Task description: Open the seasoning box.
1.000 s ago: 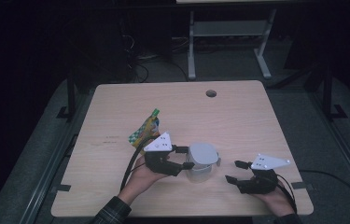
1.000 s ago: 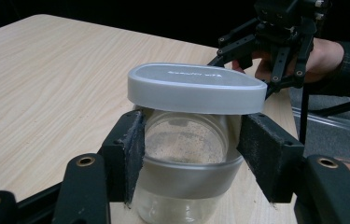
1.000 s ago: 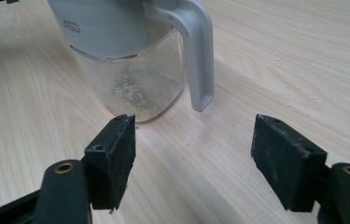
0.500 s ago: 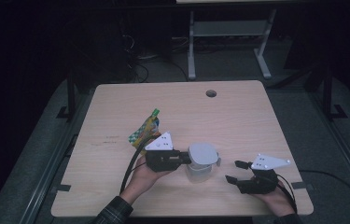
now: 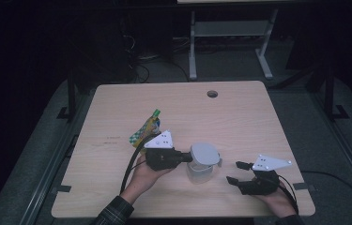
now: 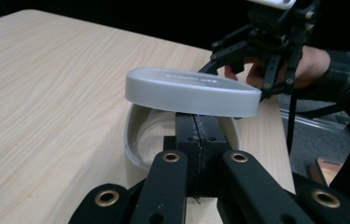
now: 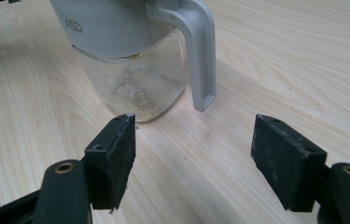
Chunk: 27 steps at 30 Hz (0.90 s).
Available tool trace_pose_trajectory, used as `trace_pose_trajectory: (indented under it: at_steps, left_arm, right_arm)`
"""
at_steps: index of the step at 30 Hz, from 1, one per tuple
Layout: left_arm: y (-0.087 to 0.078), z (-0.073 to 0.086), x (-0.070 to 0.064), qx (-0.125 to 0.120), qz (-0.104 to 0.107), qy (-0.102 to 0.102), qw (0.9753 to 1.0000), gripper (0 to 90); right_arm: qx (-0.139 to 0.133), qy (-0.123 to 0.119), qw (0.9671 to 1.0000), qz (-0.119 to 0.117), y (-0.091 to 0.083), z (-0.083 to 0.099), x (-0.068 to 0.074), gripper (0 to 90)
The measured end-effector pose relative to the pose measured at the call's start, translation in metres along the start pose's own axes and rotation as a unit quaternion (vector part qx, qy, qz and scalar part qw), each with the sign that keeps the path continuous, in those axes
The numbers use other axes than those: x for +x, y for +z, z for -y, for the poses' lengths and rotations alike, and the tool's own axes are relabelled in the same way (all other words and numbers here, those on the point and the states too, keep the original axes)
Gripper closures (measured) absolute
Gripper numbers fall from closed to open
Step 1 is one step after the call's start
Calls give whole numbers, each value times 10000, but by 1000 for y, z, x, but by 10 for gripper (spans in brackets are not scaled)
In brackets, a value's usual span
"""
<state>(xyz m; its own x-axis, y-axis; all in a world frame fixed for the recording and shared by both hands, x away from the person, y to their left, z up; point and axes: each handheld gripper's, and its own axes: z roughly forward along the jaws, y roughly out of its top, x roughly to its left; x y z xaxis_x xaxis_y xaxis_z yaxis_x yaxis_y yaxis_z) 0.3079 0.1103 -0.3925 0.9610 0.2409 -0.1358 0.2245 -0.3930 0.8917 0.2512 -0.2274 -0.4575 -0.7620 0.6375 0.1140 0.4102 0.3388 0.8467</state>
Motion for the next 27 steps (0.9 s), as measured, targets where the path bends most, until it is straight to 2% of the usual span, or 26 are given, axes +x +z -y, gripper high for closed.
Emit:
trace_pose_trajectory:
  at_steps: [13, 27]
  left_arm:
    - [3, -14, 0, -38, 24, 93, 9999, 900]
    - [7, -22, 1, -137, 90, 89, 9998, 900]
  right_arm:
    - [12, 23, 10000, -4, 0, 0, 0, 303]
    - [21, 19, 10000, -11, 1, 1, 0, 303]
